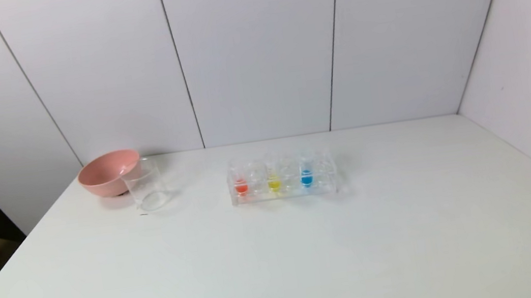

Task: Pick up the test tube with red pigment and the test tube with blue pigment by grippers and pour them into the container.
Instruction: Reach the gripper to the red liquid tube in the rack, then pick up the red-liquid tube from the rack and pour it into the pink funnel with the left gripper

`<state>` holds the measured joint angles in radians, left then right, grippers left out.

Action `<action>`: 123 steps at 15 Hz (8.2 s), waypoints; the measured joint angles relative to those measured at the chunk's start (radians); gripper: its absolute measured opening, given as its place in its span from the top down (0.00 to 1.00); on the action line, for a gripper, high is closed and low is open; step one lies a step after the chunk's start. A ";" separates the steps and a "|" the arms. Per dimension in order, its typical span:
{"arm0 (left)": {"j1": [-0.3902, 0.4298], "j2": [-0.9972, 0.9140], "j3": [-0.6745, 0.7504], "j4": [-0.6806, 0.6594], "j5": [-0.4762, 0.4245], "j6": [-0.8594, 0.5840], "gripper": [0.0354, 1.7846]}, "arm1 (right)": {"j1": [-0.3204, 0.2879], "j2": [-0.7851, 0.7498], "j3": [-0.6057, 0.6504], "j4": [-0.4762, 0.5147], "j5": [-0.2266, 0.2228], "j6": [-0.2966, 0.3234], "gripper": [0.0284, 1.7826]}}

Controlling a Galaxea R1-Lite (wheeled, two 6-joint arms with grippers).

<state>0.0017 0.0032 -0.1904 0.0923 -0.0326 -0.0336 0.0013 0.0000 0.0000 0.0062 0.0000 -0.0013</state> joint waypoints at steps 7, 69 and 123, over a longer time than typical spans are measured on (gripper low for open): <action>-0.017 0.191 -0.270 0.029 -0.069 0.003 0.01 | 0.000 0.000 0.000 0.000 0.000 0.000 0.00; -0.145 2.154 -0.927 -1.221 -1.192 0.050 0.01 | 0.000 0.000 0.000 0.000 0.000 0.000 0.00; -0.214 2.396 -1.133 -1.151 -1.192 0.037 0.74 | 0.000 0.000 0.000 0.000 0.000 0.000 0.00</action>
<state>-0.2121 2.3991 -1.3238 -1.0591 -1.2247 0.0036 0.0013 0.0000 0.0000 0.0057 0.0000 -0.0013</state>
